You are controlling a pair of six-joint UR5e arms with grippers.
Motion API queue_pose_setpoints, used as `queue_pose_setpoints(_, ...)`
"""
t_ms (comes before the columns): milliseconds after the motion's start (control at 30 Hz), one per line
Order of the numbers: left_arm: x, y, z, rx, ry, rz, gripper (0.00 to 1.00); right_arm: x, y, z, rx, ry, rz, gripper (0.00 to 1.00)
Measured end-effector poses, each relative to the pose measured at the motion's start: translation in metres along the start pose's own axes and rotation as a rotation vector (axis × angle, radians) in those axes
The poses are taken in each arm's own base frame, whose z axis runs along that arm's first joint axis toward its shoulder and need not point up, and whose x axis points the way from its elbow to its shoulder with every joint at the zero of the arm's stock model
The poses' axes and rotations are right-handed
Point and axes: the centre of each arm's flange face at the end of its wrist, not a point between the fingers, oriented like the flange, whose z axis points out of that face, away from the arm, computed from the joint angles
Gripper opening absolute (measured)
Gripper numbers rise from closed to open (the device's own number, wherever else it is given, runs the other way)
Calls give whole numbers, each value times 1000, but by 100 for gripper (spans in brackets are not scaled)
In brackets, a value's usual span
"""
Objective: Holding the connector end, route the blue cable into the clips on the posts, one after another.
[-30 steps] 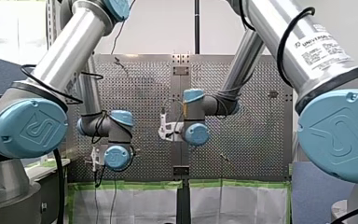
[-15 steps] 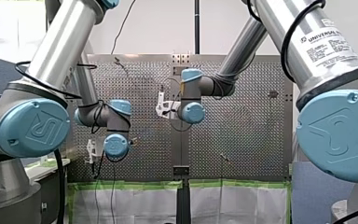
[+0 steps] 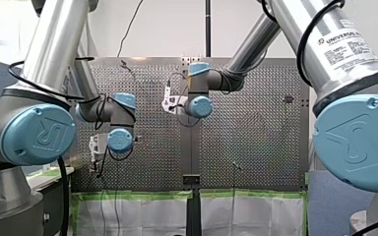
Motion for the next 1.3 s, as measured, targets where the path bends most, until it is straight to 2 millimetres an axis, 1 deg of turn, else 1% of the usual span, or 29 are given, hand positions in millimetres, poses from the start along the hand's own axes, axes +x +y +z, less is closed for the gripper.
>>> queue_pose_setpoints(133,-14,1,3,-5,-11,-14,0,2,-4,0,21,-1,3,0)
queue_pose_setpoints(367,-49,-6,19,-2,-59,-52,0,2,-10,-2,67,-9,1,0)
queue_pose_setpoints(533,-78,-9,31,-12,-98,-97,0,5,-14,0,89,-5,4,0)
queue_pose_setpoints(633,-101,-10,39,-24,-131,-123,0,8,-16,2,97,-4,5,0)
queue_pose_setpoints(767,-124,-7,43,-49,-170,-148,0,14,-19,6,115,3,12,0)
queue_pose_setpoints(1133,-166,6,38,-68,-245,-187,0,42,-39,21,191,4,46,0)
queue_pose_setpoints(1300,-170,7,40,-70,-249,-189,0,56,-46,27,200,2,53,0)
